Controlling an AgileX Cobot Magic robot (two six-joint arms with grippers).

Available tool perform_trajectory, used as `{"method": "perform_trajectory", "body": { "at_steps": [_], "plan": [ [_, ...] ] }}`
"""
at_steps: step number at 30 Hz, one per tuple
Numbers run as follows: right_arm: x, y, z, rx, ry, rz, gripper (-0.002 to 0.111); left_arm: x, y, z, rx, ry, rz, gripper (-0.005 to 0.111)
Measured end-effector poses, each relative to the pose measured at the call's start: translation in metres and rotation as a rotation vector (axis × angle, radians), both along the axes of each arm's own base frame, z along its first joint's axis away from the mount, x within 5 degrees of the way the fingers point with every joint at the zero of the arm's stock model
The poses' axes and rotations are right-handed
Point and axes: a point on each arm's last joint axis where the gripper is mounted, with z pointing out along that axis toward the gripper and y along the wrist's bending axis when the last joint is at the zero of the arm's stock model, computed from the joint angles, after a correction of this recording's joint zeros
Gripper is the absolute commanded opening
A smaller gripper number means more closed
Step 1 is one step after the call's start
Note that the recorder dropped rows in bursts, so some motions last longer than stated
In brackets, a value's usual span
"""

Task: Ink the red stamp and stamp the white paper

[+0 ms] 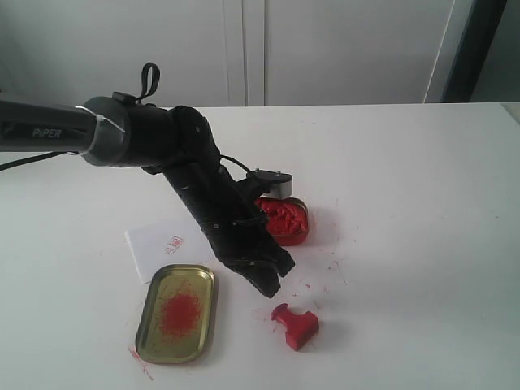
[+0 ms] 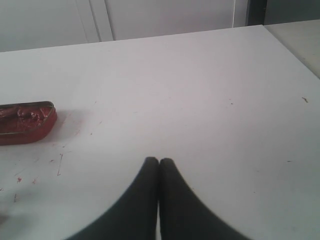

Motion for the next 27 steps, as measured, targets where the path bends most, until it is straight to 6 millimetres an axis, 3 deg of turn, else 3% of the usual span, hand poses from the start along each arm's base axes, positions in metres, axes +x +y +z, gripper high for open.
{"method": "perform_trajectory", "body": {
  "at_steps": [7, 12, 27],
  "plan": [
    [0.0, 0.0, 0.0, 0.0, 0.0, 0.0, 0.0, 0.002, 0.001, 0.006, 0.0, -0.037, 0.005, 0.0],
    [0.0, 0.0, 0.0, 0.0, 0.0, 0.0, 0.0, 0.004, 0.005, 0.022, 0.015, -0.104, 0.049, 0.0],
    [0.0, 0.0, 0.0, 0.002, 0.0, 0.0, 0.0, 0.016, 0.031, 0.036, 0.216, -0.213, 0.213, 0.0]
  ]
}}
